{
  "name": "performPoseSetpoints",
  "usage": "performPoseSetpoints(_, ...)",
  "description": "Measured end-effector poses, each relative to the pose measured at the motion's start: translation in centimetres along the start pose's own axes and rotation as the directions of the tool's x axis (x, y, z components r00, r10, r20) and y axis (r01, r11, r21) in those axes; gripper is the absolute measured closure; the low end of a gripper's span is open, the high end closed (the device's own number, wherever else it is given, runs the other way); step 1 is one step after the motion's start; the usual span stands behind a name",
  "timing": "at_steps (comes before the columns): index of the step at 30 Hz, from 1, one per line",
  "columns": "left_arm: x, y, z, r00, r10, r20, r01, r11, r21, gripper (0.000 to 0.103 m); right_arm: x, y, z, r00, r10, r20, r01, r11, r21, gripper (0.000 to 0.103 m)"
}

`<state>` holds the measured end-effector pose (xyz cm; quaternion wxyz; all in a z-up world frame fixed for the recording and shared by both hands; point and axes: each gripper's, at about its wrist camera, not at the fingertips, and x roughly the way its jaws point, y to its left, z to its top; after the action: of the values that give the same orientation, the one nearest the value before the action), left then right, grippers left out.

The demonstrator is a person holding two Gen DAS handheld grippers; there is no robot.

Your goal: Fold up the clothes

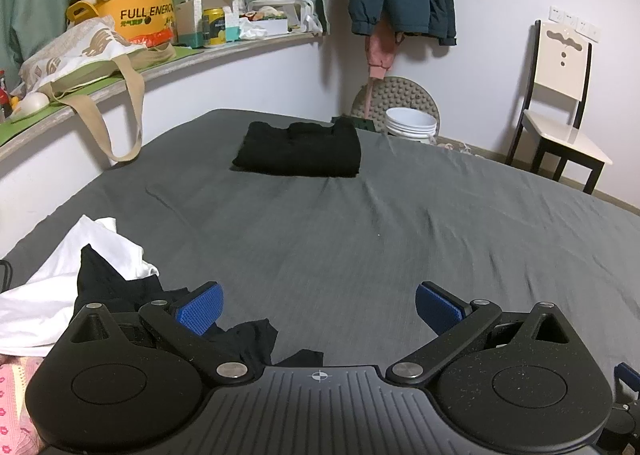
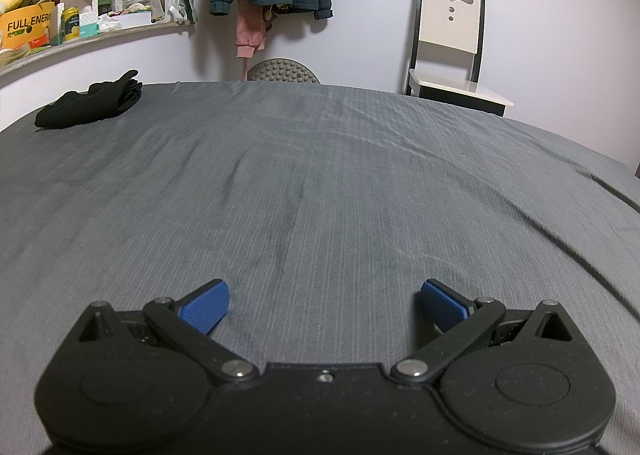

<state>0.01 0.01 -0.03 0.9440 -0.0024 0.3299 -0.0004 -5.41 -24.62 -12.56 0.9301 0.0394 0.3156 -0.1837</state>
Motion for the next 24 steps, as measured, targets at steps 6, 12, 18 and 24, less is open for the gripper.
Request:
performPoseSetpoints(6, 0.17, 0.08, -0.16, 1.000, 0.004, 0.003, -0.004, 1.000, 0.004, 0.000, 0.11, -0.04, 0.10, 1.000, -0.001, 0.000, 0.001, 1.000, -0.001, 0.000)
performPoseSetpoints(12, 0.49, -0.05, -0.44, 1.000, 0.002, 0.008, -0.002, 1.000, 0.009, 0.000, 0.25, -0.37, 0.30, 1.000, 0.003, -0.002, -0.003, 1.000, 0.003, 0.000)
performPoseSetpoints(18, 0.19, -0.19, -0.36, 1.000, -0.004, 0.005, 0.003, 1.000, 0.013, 0.000, 0.26, -0.35, 0.09, 1.000, 0.003, -0.001, -0.003, 1.000, 0.003, 0.000)
performPoseSetpoints(24, 0.33, -0.42, -0.31, 1.000, -0.001, -0.004, 0.001, 1.000, 0.018, 0.000, 0.03, -0.34, 0.06, 1.000, 0.004, -0.002, -0.004, 1.000, 0.005, 0.000)
